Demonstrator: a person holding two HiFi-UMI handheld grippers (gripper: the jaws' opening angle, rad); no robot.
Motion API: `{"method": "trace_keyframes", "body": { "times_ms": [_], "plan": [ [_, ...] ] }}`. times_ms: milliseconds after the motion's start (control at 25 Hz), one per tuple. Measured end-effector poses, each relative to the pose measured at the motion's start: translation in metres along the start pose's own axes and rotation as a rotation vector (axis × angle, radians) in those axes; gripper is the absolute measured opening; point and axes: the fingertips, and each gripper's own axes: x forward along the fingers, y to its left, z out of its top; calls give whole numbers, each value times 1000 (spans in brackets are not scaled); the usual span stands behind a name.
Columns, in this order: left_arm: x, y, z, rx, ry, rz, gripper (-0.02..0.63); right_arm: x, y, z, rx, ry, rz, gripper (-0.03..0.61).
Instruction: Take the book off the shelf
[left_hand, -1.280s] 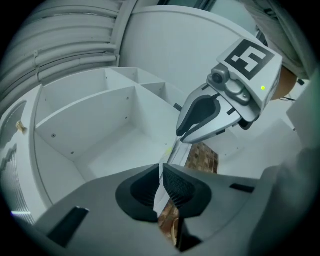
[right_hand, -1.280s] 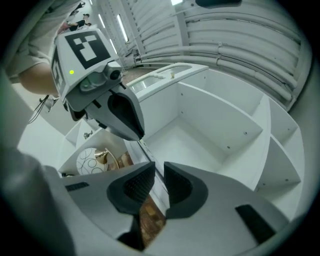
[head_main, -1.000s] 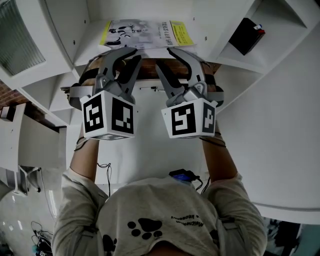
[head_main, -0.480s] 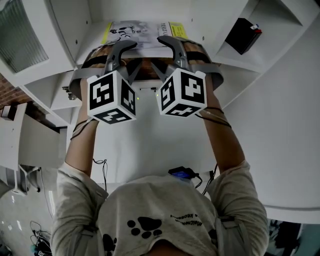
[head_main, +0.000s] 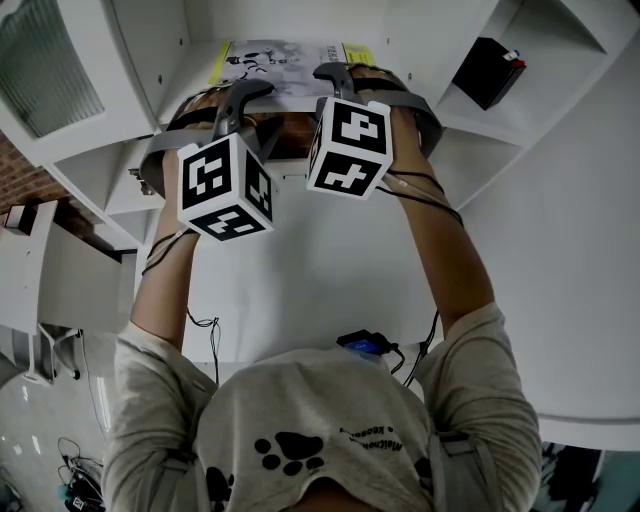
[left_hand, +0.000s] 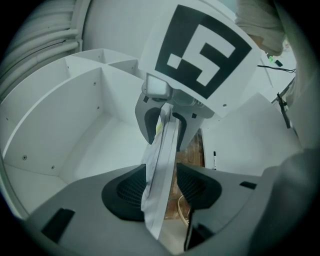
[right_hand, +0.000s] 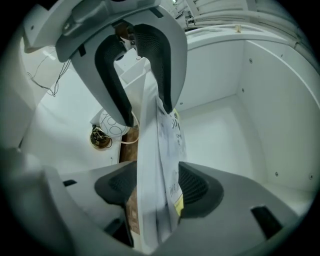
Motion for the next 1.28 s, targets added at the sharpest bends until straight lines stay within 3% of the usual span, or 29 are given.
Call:
{"method": "trace_keyframes", "body": {
  "times_ms": [240,680,1040,1280],
  "plan": [
    [-3,-4,1,-4,-2,-7,186,3,4,-3,-80,56,-15,212],
    [-15,-4,6,12,-4,11,186,-25,11,0,-113,25,-60,144],
    [-16,-17,6,104,44,3,245,-48,24,1,-95,-10,-29,126],
    [-8,-16,7,190,88,63,245,-64,31,4,-75,-33,-12,126]
  ]
}}
